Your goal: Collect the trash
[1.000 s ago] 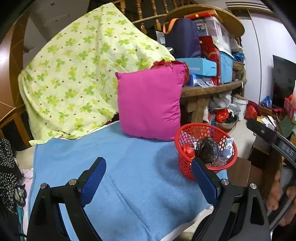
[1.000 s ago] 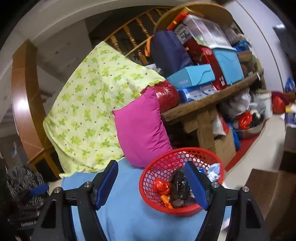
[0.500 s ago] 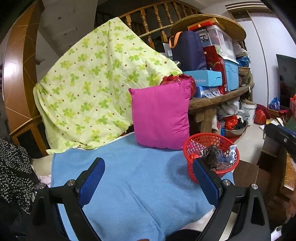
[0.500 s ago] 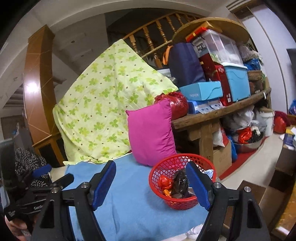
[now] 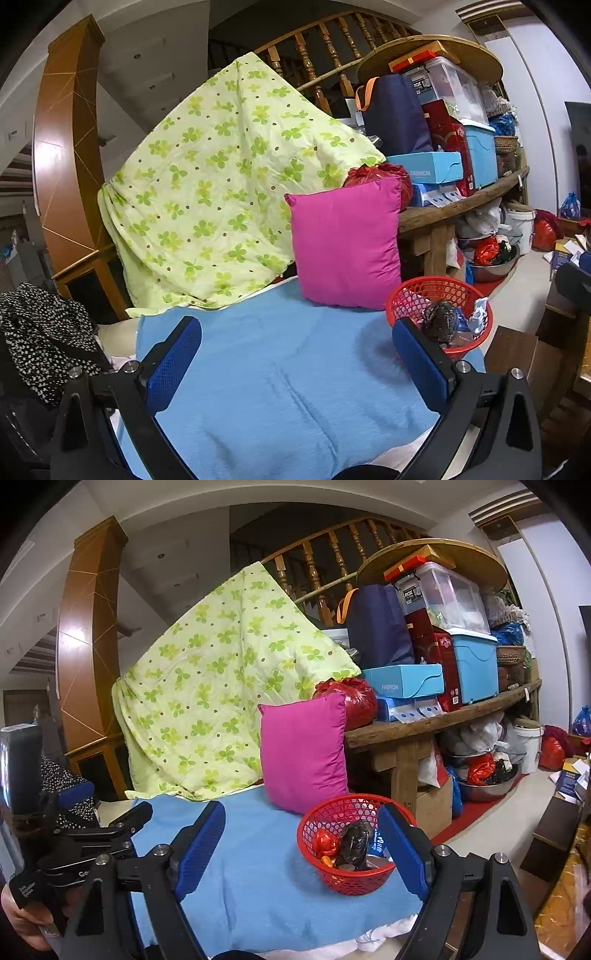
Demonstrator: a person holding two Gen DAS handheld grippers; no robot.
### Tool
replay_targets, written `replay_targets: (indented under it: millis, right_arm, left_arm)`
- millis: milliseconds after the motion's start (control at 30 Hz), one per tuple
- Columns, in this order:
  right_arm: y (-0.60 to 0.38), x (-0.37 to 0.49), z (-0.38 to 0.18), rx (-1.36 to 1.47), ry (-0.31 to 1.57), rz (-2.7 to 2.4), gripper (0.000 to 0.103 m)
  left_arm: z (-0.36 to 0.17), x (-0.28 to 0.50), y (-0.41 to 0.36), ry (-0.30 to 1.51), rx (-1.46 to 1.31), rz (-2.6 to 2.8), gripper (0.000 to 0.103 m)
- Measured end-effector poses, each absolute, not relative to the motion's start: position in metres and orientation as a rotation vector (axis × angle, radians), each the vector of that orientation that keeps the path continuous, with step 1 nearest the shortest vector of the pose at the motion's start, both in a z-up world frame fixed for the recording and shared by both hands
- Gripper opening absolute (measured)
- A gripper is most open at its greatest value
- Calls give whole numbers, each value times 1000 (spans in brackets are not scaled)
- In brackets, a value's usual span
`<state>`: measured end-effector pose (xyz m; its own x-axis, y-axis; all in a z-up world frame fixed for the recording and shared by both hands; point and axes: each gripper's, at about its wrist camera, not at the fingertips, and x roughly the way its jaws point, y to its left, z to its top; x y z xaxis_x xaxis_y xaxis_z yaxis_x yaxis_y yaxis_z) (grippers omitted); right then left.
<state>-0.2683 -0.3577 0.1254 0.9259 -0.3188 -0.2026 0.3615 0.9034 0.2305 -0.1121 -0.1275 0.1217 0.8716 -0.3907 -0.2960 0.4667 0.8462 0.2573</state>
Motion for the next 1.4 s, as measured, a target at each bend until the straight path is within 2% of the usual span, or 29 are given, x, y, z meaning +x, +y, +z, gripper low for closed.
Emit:
replay_targets:
  millis: [1400]
  right_arm:
    - [-362,-281,111,257,229,-411,90]
  left_arm:
    - [124,-120,-110,308,271,-422,103]
